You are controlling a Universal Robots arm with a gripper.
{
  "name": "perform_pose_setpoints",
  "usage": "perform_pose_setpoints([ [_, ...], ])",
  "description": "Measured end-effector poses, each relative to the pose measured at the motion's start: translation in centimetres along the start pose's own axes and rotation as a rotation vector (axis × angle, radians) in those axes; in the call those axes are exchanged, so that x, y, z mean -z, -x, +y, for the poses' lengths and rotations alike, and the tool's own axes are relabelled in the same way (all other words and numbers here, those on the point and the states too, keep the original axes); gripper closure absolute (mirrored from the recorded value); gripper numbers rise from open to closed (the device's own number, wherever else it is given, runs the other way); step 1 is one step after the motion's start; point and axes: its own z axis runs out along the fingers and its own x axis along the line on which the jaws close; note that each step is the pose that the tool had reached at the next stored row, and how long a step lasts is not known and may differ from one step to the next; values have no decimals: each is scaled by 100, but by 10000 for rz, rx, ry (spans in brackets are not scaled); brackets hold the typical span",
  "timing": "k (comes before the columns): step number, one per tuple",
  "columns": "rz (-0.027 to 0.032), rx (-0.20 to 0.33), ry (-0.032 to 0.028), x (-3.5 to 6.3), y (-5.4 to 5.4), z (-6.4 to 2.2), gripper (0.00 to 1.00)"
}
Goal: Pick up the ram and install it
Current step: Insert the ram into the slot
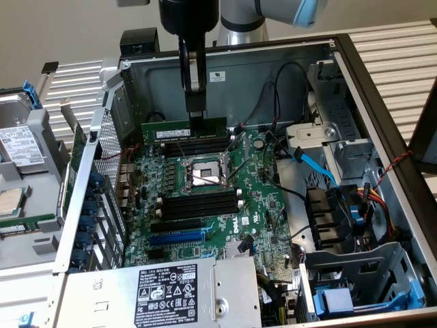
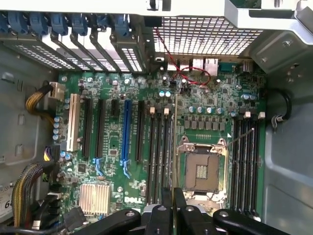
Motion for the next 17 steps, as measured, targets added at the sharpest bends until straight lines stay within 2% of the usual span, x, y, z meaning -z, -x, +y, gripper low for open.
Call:
perform_pose_setpoints([
  [10, 20, 16, 0, -167, -33, -20, 87],
  [17, 22, 61, -4, -220, -124, -132, 87],
])
